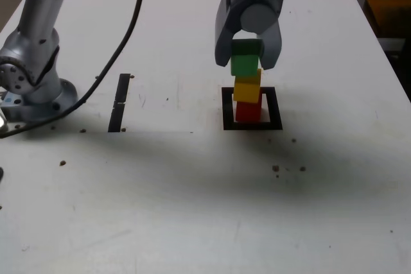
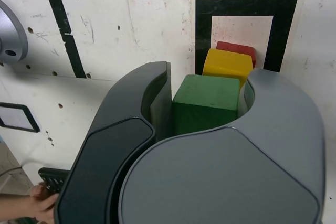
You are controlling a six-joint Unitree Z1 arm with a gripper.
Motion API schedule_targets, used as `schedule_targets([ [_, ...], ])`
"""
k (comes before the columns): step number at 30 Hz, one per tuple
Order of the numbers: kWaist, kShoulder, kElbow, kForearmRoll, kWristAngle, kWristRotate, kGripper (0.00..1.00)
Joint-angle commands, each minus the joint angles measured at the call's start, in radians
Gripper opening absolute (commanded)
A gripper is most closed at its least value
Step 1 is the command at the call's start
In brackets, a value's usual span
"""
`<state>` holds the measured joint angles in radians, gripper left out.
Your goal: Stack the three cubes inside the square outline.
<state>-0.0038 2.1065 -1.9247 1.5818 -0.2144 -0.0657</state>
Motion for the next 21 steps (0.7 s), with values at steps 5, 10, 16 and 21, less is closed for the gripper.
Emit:
schedule_targets([
  [5, -0.002, 0.004, 0.004, 0.001, -0.005, 0.01, 0.48],
  [10, -0.002, 0.004, 0.005, 0.004, -0.002, 0.014, 0.54],
  [16, -0.002, 0.003, 0.007, 0.009, 0.0, 0.017, 0.59],
  [21, -0.002, 0.004, 0.011, 0.008, 0.001, 0.018, 0.62],
])
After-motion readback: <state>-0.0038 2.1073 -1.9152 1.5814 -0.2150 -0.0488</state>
